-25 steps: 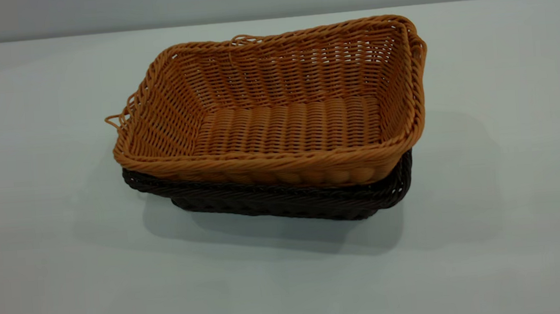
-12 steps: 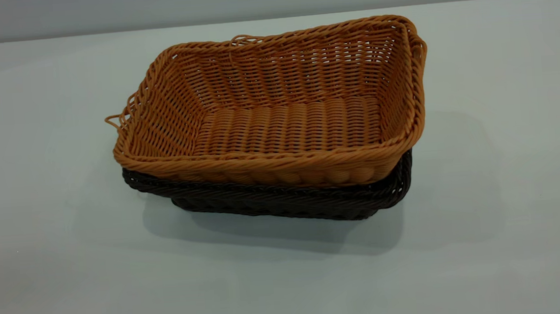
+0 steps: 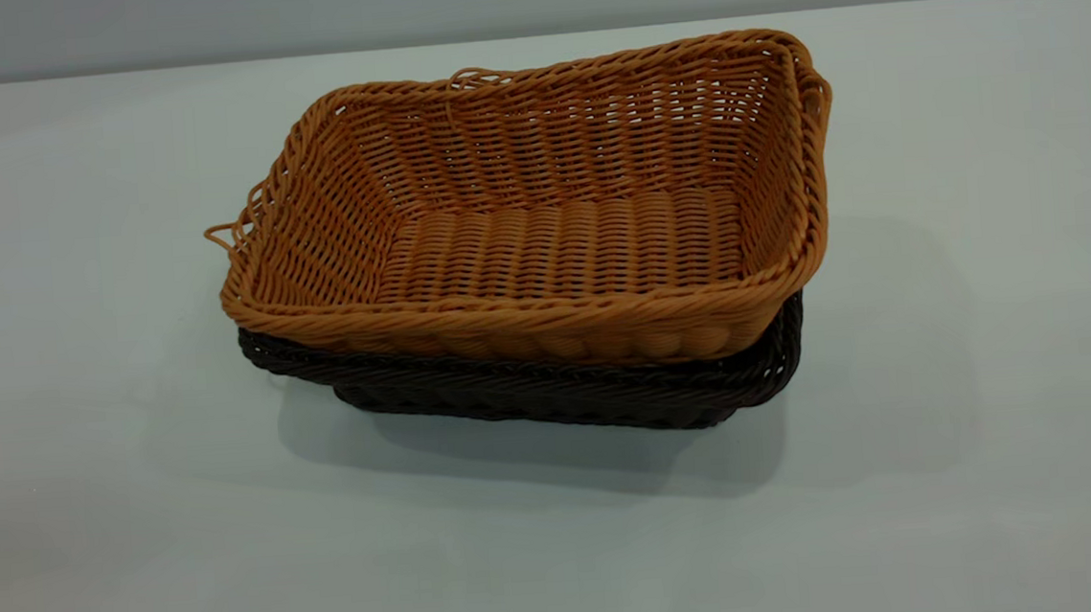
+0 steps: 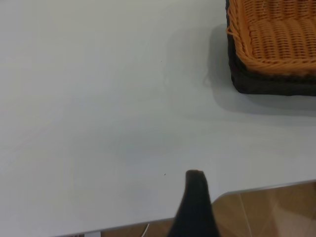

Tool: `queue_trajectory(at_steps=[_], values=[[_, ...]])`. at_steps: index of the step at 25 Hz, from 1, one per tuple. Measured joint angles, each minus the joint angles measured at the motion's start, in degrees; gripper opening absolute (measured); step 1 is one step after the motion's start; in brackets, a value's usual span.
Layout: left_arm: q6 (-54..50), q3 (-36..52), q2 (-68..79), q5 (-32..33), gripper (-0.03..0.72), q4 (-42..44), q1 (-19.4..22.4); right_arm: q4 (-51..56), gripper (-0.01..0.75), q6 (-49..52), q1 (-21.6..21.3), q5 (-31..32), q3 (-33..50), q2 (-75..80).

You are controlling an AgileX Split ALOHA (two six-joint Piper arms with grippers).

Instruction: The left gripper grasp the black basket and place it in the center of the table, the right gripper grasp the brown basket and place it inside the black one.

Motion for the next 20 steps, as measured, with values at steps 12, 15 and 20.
queue_trajectory(at_steps=[12, 15, 20], values=[[-0.05, 0.00, 0.00, 0.00, 0.543, 0.00, 0.00, 0.05, 0.582, 0.00, -15.05, 0.04, 0.00, 0.00], [-0.05, 0.00, 0.00, 0.00, 0.543, 0.00, 0.00, -1.77, 0.582, 1.12, -20.24, -0.21, 0.00, 0.00], [-0.11, 0.00, 0.00, 0.00, 0.543, 0.00, 0.00, -7.34, 0.582, 10.48, -17.25, -0.73, 0.00, 0.00]])
